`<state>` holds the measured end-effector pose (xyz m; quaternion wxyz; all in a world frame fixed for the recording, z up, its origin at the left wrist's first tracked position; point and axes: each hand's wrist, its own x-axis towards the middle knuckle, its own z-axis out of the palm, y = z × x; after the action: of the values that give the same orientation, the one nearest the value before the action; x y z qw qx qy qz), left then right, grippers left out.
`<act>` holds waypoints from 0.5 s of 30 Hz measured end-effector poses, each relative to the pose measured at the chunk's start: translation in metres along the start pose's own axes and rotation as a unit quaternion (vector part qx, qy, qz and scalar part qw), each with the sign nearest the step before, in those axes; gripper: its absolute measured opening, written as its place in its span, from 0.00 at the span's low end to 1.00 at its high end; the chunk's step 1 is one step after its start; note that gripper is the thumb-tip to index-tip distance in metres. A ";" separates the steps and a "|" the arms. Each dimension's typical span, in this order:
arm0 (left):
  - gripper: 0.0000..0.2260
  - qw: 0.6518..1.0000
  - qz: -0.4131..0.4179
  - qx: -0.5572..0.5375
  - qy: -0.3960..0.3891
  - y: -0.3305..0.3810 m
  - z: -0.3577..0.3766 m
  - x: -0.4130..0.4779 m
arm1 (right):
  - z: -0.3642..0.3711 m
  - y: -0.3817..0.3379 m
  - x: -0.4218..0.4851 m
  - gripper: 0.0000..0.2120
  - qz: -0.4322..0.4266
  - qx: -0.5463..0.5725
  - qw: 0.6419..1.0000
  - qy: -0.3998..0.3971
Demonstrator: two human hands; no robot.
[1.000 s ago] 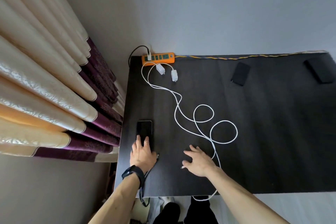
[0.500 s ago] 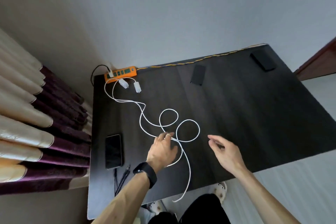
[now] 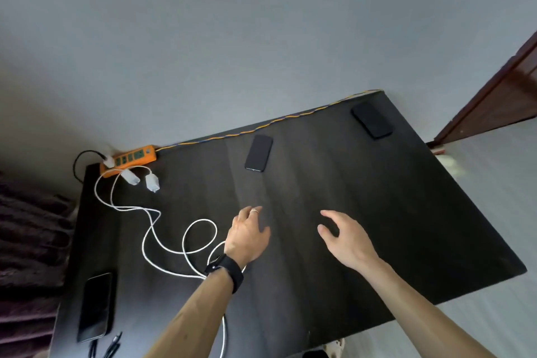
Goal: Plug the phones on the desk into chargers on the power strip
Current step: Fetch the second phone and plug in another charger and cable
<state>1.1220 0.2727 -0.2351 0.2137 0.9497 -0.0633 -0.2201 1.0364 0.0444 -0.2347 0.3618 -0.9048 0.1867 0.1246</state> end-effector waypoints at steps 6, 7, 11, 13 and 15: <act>0.28 0.999 -0.029 0.025 0.008 0.013 0.000 0.061 | -0.001 0.026 0.060 0.27 0.020 -0.073 0.995 -0.065; 0.29 0.999 -0.031 0.030 0.010 0.013 0.000 0.073 | 0.001 0.030 0.070 0.28 0.023 -0.092 0.992 -0.079; 0.31 0.998 -0.047 0.048 0.016 0.012 0.002 0.130 | 0.005 0.038 0.116 0.34 0.038 -0.176 0.976 -0.125; 0.32 0.997 -0.055 0.052 0.016 0.012 0.005 0.161 | 0.006 0.040 0.138 0.36 0.056 -0.221 0.962 -0.152; 0.32 0.996 -0.055 0.059 0.027 0.012 0.005 0.183 | 0.008 0.043 0.147 0.37 0.072 -0.246 0.951 -0.173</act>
<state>1.2832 0.2210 -0.3055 0.1466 0.9682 -0.0184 -0.2017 1.1495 -0.0146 -0.3195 0.1444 -0.9146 0.1492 0.3469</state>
